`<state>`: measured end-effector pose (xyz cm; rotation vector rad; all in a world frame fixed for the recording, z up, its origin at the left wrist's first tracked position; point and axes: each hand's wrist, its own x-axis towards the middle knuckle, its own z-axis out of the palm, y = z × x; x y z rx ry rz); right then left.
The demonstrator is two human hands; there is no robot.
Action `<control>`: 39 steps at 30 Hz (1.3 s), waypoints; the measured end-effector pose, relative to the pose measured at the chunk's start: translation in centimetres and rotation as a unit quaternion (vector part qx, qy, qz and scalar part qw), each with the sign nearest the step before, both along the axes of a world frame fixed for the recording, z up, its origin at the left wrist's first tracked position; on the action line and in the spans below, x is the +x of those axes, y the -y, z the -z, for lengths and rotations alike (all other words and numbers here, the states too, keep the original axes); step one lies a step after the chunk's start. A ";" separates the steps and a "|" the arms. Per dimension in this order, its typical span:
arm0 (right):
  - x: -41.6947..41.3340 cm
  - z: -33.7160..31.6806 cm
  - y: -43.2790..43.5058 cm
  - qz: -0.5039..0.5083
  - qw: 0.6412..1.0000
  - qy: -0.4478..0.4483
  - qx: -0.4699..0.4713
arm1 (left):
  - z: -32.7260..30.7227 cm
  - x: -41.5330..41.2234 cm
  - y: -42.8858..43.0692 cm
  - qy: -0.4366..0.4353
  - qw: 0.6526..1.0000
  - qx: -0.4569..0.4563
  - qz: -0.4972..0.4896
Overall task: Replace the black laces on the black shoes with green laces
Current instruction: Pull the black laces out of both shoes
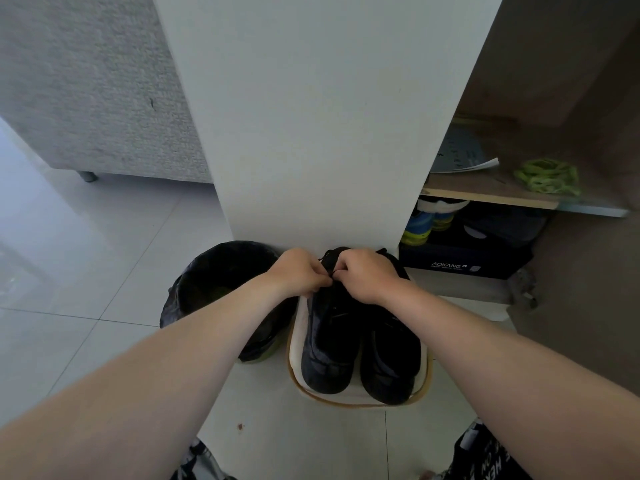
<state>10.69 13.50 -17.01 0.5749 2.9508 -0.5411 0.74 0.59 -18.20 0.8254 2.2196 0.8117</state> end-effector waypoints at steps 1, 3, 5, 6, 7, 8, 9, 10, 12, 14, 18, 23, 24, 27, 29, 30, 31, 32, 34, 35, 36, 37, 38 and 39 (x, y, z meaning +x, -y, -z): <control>0.1 0.2 0.1 0.006 1.000 -0.001 -0.012 | 0.0 -0.1 0.0 -0.007 1.000 0.006 0.000; 0.2 0.5 0.0 0.006 0.999 0.001 -0.047 | -0.1 0.0 -0.1 -0.020 1.000 0.010 0.006; 0.3 0.5 -0.2 -0.005 0.997 0.000 -0.073 | -0.2 0.2 -0.3 -0.023 1.000 0.005 0.017; 0.3 0.4 -0.3 -0.008 0.997 -0.001 -0.079 | -0.1 0.2 -0.4 -0.030 0.999 0.000 0.024; 0.4 0.4 -0.4 -0.010 0.997 0.000 -0.079 | 0.0 0.2 -0.6 -0.047 0.998 -0.004 0.033; 0.4 0.4 -0.4 -0.012 0.997 0.002 -0.079 | 0.1 0.2 -0.7 -0.069 0.997 -0.008 0.042; 0.4 0.3 -0.4 -0.013 0.997 0.010 -0.079 | 0.2 0.3 -0.9 -0.091 0.995 -0.006 0.048; 0.4 0.3 -0.4 -0.014 0.996 0.023 -0.081 | 0.3 0.3 -1.0 -0.110 0.992 -0.001 0.055; 0.5 0.1 -0.3 -0.019 0.996 0.056 -0.074 | 0.2 0.5 -1.2 -0.175 0.980 -0.007 0.098; 0.5 0.0 -0.4 -0.029 0.995 0.075 -0.056 | 0.0 0.8 -1.4 -0.226 0.964 -0.017 0.136; 0.6 0.2 -0.7 -0.047 0.995 0.078 -0.028 | 0.1 0.9 -1.8 -0.127 0.990 0.004 0.055; 0.7 0.3 -1.2 -0.056 0.996 0.066 0.003 | 0.1 0.9 -1.7 0.062 0.997 0.029 -0.020; 0.8 0.2 -1.3 -0.051 0.997 0.060 0.004 | 0.1 0.9 -1.6 0.067 0.997 0.031 -0.013; 0.6 -0.1 -1.5 -0.022 0.999 0.034 -0.023 | 0.1 0.6 -0.9 0.093 0.995 0.019 0.013; 0.4 -0.2 -1.5 0.000 0.998 0.014 -0.056 | 0.2 0.5 -0.5 0.078 0.997 0.015 0.023; 0.3 -0.2 -1.4 0.012 0.997 0.005 -0.071 | 0.3 0.5 -0.5 0.063 0.998 0.017 0.025; 0.2 -0.2 -1.3 0.023 0.997 0.000 -0.078 | 0.4 0.3 -0.4 0.046 0.999 0.020 0.022; 0.2 -0.2 -1.2 0.032 0.996 -0.004 -0.078 | 0.5 0.2 -0.4 0.025 0.999 0.020 0.017; 0.2 -0.1 -1.1 0.048 0.996 -0.013 -0.080 | 0.6 0.3 -0.5 0.002 1.000 0.022 0.006; 0.1 0.0 -1.0 0.054 0.995 -0.015 -0.086 | 0.6 0.5 -0.6 0.005 1.000 0.028 -0.002; 0.1 0.0 -1.0 0.056 0.994 -0.012 -0.095 | 0.5 0.7 -0.8 0.008 0.999 0.036 -0.011; 0.1 -0.1 -1.0 0.057 0.993 -0.001 -0.105 | 0.4 0.8 -0.9 0.009 0.999 0.048 -0.019; 0.1 -0.1 -0.9 0.054 0.992 0.019 -0.111 | 0.1 0.8 -1.0 -0.004 0.998 0.055 -0.025; 0.1 -0.1 -0.9 0.047 0.992 0.042 -0.113 | -0.2 0.7 -1.1 -0.035 0.998 0.057 -0.023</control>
